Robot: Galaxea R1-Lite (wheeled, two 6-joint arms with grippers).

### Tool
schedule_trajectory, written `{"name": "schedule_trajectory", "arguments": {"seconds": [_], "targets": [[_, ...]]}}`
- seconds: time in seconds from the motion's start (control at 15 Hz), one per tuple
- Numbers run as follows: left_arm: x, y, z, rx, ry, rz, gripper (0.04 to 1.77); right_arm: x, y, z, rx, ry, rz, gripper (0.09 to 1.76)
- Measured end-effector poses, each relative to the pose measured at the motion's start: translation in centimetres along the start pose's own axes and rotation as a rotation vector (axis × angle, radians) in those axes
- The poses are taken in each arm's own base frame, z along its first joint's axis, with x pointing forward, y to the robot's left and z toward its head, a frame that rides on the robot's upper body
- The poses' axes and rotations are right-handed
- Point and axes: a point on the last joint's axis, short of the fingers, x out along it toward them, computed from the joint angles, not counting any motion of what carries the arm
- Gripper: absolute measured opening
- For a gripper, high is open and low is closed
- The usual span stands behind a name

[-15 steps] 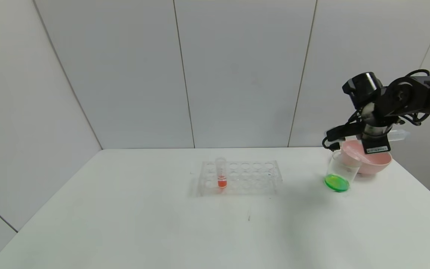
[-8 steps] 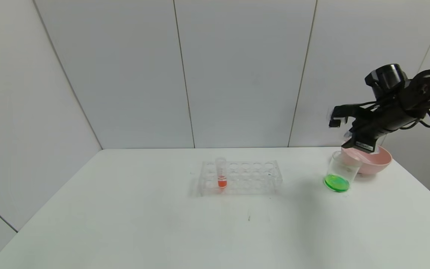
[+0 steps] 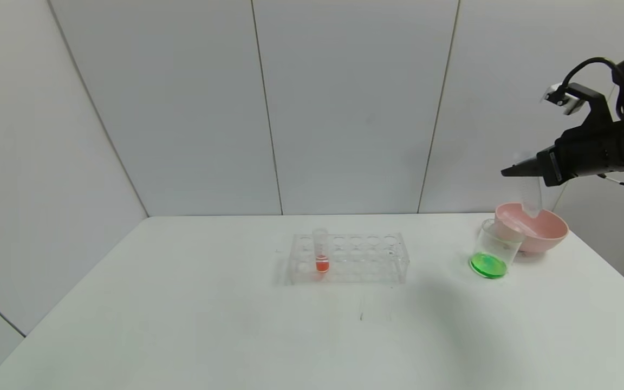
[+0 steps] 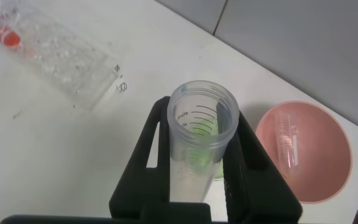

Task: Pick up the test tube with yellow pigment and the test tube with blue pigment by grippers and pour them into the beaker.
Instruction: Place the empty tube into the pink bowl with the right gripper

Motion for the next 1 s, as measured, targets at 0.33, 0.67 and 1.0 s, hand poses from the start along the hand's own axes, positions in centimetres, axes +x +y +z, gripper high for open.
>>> {"name": "schedule_trajectory", "arguments": {"seconds": [0.33,0.67,1.0], "targets": [[0.0,0.0,0.0,0.000,0.000,0.000,1.76,-1.6,1.3,-4.0,0.107,-0.220,-0.097,0.54],[0.0,0.0,0.0,0.000,0.000,0.000,1.76,-5.1,2.6,-10.0,0.248,-0.325,-0.287,0.54],[0.0,0.0,0.0,0.000,0.000,0.000,1.76,-6.9,1.1,-13.0,0.288,-0.343,-0.356,0.54]]}}
